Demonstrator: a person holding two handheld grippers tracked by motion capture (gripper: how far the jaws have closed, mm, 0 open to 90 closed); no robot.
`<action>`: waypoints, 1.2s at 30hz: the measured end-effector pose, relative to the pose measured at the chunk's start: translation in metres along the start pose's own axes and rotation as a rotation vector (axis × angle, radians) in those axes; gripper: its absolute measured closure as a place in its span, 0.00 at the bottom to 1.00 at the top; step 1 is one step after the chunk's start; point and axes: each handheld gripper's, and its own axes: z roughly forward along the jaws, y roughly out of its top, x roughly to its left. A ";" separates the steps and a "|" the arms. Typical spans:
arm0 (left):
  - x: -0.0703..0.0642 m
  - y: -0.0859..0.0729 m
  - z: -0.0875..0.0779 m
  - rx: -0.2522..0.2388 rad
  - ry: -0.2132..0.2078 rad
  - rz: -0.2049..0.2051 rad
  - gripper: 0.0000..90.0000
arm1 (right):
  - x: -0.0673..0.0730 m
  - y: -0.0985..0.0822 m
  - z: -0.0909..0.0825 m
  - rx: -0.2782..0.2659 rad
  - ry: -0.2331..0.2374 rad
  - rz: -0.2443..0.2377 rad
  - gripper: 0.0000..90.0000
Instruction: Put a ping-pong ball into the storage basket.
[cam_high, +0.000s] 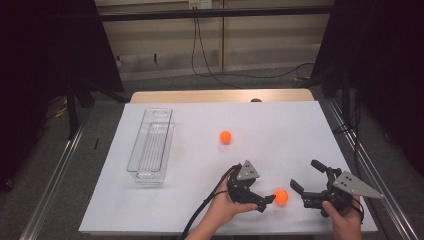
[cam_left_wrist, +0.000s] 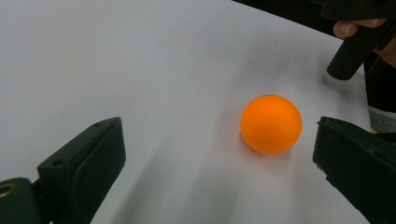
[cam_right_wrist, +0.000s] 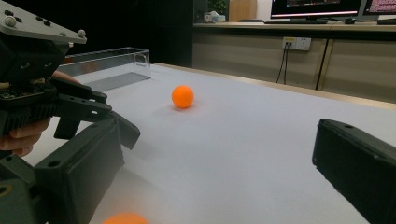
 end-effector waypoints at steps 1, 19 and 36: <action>0.000 0.000 0.000 0.001 0.001 0.001 0.03 | 0.000 0.000 0.000 0.000 0.000 0.000 0.01; 0.000 0.003 0.004 0.009 0.003 -0.001 0.04 | 0.000 0.000 0.000 -0.001 -0.001 0.002 0.01; -0.003 0.009 0.009 0.032 0.001 0.010 0.04 | 0.000 0.000 0.000 0.000 0.001 0.003 0.01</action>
